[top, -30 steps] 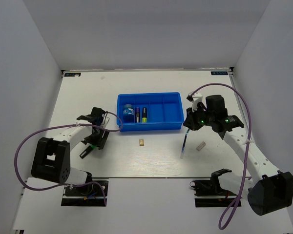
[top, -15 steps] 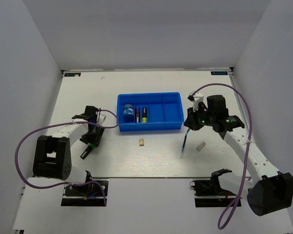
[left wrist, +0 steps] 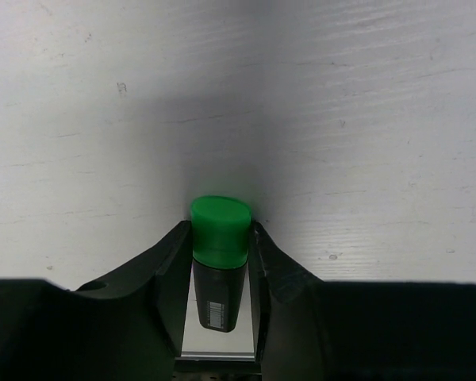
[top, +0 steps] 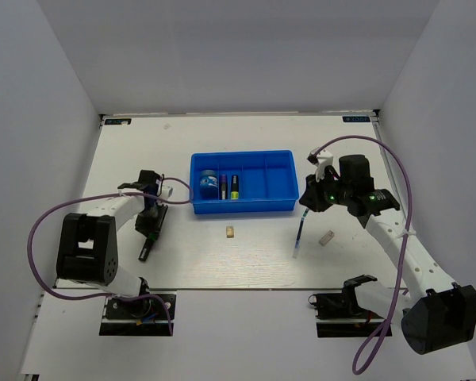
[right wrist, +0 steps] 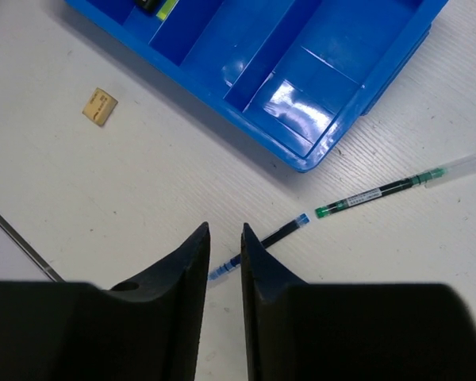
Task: Sort the stationery into containers
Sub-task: Pick up the pen from the center of the board, then place the pen in the storage box.
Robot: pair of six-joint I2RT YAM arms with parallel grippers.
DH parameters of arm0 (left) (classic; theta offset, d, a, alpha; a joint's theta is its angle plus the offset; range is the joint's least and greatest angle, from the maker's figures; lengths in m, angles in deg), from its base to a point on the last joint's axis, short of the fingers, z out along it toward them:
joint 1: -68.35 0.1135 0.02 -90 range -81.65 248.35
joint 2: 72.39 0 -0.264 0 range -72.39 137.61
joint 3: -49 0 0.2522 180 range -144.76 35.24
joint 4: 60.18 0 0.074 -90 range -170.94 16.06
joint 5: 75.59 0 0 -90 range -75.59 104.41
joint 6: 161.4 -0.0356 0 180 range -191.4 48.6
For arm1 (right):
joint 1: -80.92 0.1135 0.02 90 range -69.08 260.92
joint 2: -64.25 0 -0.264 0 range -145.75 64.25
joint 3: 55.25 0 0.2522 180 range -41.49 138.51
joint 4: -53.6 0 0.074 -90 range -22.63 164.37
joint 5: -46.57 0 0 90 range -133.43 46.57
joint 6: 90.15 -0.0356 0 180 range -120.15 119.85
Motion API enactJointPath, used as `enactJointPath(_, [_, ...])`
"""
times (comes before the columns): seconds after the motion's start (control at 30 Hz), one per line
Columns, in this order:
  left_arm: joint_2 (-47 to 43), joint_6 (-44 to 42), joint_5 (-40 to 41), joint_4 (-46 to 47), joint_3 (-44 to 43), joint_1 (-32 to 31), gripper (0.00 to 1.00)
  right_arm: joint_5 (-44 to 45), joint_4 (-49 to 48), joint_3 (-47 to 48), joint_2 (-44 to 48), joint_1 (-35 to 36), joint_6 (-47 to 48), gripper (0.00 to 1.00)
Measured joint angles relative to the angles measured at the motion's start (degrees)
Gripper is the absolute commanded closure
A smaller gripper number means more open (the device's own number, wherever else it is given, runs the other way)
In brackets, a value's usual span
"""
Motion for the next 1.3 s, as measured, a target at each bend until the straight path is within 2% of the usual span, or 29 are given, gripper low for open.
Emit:
enactJointPath(0.03, [0.0,0.42,0.0,-0.13,-0.13,0.02,0.73,-0.04,0.0,0.0,0.0,0.0,-0.04,0.67])
enactJointPath(0.07, [0.0,1.09,-0.07,-0.17,-0.28,0.04,0.77,-0.09,0.0,-0.02,0.0,-0.02,-0.09,0.51])
enactJointPath(0.1, [-0.02,1.68,-0.15,-0.26,-0.68,0.04,0.8,-0.24,0.04,-0.02,0.0,-0.04,-0.28,0.42])
enactJointPath(0.17, [-0.55,3.06,-0.76,-1.03,-2.19,0.07,1.0,-0.37,0.09,-0.04,0.0,-0.07,-0.07,0.39])
enactJointPath(0.2, [-1.27,3.89,-1.18,-1.31,-3.3,0.07,1.0,-0.44,0.09,-0.04,0.0,-0.07,0.07,0.46])
enactJointPath(0.23, [-2.34,5.14,-1.66,-1.68,-4.87,0.02,1.0,-0.46,0.09,-0.04,0.0,-0.07,0.13,0.58])
enactJointPath(0.27, [-3.28,6.14,-2.14,-1.84,-6.12,-0.02,1.0,-0.5,0.07,-0.07,-0.02,-0.07,0.33,0.84])
enactJointPath(0.3, [-4.61,7.45,-2.93,-1.57,-7.65,-0.26,1.0,-0.55,0.0,-0.09,-0.02,-0.07,0.68,0.95])
enactJointPath(0.33, [-6.19,8.87,-3.45,-1.38,-9.09,-0.61,1.0,-0.61,0.04,-0.11,-0.02,-0.11,0.59,1.0])
enactJointPath(0.43, [-10.99,12.83,-4.85,-1.03,-13.6,-3.93,1.0,-0.55,-0.09,-0.66,-0.07,-0.28,0.22,1.0])
enactJointPath(0.5, [-13.03,15.63,-6.38,0.04,-16.85,-7.52,1.0,-0.11,-0.07,-0.87,-0.17,-0.33,0.15,0.93])
enactJointPath(0.6, [-12.96,19.91,-8.17,2.78,-21.29,-13.07,1.0,0.63,-0.13,-0.9,-0.52,-0.33,0.07,0.87])
enactJointPath(0.8, [-0.9,26.03,-3.93,10.95,-30.56,-23.63,1.0,3.13,-0.31,-1.22,-2.08,-0.39,0.02,0.85])
enactJointPath(0.93, [8.76,28.57,0.11,15.34,-34.91,-26.45,1.0,4.57,-0.35,-1.49,-2.14,-1.01,0.04,0.85])
enactJointPath(1.03, [15.08,29.81,2.95,16.83,-37.83,-26.51,0.94,5.38,-0.55,-1.49,-2.16,-1.53,0.07,0.76])
enactJointPath(1.07, [16.59,30.01,3.76,17.16,-38.47,-26.51,0.88,5.57,-0.55,-1.49,-2.16,-1.77,0.09,0.69])
enactJointPath(1.13, [19.3,30.36,5.49,17.68,-39.63,-26.49,0.74,6.03,-0.59,-1.49,-2.16,-2.1,0.02,0.63])
enactJointPath(1.2, [20.94,30.45,6.58,17.9,-40.11,-26.56,0.57,6.25,-0.63,-1.49,-2.16,-2.34,0.13,0.59])
enactJointPath(1.3, [22.4,30.64,7.45,18.1,-40.72,-26.8,0.38,6.29,-0.68,-1.49,-2.16,-2.75,0.28,0.53])
